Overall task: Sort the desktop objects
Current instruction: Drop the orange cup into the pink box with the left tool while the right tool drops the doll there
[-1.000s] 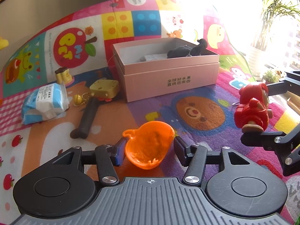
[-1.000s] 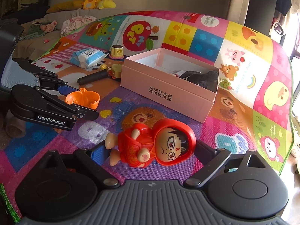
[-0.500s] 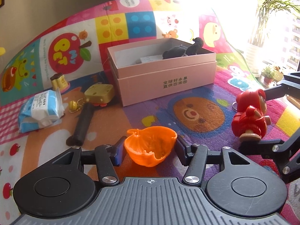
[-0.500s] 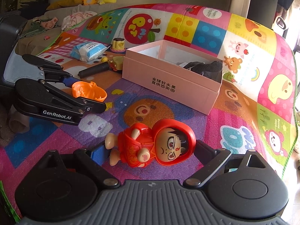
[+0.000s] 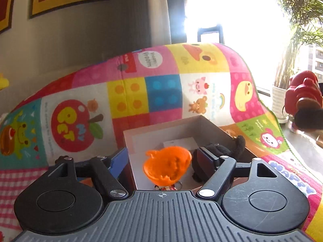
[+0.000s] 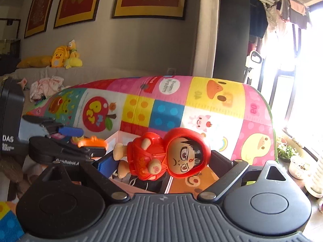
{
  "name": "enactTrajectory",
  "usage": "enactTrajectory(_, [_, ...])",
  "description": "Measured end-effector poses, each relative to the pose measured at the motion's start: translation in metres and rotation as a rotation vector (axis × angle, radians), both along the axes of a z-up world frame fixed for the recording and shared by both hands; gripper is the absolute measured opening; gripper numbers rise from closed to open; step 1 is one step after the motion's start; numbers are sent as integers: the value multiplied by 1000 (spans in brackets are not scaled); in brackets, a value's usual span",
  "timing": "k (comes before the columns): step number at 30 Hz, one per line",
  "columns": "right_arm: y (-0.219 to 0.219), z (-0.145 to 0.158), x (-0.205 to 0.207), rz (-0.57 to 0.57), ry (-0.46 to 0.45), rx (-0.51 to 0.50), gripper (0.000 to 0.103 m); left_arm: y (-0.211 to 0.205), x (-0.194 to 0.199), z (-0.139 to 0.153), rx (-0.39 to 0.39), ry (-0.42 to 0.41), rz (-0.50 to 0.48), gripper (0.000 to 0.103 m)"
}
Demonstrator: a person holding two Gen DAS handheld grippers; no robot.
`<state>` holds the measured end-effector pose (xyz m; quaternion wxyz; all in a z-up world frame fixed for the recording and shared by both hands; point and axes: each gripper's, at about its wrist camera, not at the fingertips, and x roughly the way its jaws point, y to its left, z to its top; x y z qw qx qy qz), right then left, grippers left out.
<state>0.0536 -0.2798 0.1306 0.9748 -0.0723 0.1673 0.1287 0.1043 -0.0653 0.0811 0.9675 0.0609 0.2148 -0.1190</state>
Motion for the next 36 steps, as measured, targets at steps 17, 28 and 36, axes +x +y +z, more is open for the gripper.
enactTrajectory(17, [86,-60,236,-53,624,151,94,73,-78,-66,-139,51,87,98])
enactTrajectory(28, [64,-62,214,-96,590,41,100,90,-77,-71,-235,65,89,100])
enactTrajectory(36, [54,-23,160,-72,419,63,101,85,-78,-68,-200,59,99,100])
